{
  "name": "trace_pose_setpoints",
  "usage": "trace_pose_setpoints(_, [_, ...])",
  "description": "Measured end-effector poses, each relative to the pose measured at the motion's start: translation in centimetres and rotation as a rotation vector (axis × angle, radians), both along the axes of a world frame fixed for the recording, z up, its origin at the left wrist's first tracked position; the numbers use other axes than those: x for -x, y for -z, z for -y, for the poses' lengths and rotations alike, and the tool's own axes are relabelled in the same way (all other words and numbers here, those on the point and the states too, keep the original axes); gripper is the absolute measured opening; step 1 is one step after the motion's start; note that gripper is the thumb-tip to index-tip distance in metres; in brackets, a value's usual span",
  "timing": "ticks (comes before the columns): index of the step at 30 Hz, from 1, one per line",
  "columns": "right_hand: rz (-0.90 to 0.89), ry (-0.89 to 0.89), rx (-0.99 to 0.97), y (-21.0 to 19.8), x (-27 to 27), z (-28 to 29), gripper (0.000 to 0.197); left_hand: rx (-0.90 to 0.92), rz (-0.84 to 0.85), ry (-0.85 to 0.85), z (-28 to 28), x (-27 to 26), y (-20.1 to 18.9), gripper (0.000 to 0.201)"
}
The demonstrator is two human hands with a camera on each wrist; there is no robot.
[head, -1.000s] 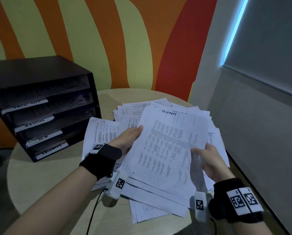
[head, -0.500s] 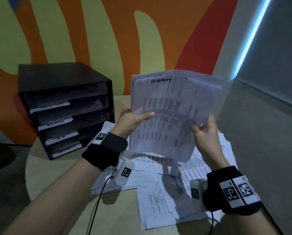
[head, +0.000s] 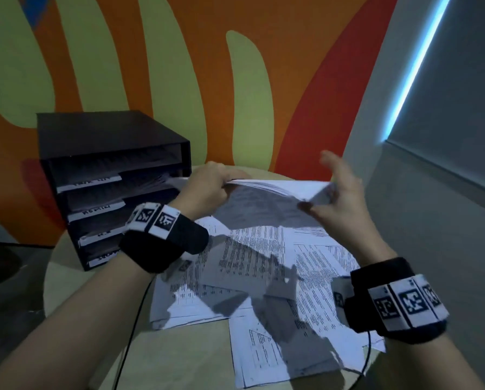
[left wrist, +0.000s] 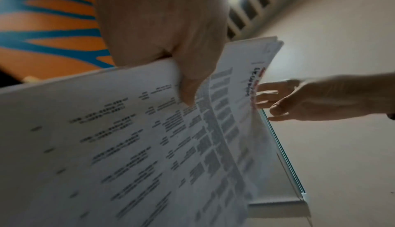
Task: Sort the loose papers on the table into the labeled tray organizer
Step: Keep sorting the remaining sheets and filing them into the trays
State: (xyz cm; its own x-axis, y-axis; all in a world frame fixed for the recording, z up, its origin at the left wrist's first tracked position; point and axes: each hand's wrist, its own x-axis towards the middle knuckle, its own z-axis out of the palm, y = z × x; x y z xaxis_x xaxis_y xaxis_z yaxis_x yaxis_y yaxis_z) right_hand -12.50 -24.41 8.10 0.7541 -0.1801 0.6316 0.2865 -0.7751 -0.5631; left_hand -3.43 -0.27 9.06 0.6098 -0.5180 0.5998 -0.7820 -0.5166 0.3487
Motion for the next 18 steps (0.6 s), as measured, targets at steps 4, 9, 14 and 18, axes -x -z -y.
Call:
trace_pose_setpoints(4, [-0.125,-0.134,-0.37,0.8,-0.3,-1.0,0.019,0.108,0.054,0.031,-0.6,0.4,-0.1,0.021])
trace_pose_setpoints(9, [-0.159,-0.201,-0.638,3.4,1.0,-1.2,0.008,0.447,-0.335,-0.32,-4.7,-0.8,3.5,0.107])
trace_pose_setpoints(14, [-0.045,-0.27,-0.827,3.2,0.0,-1.4,0.009,0.821,-0.508,0.055,-6.6,-0.2,2.8,0.064])
trace_pose_setpoints(18, [-0.069,-0.323,-0.845,3.9,-0.8,-2.1,0.018,0.936,-0.463,0.054,-7.3,-0.6,2.6,0.047])
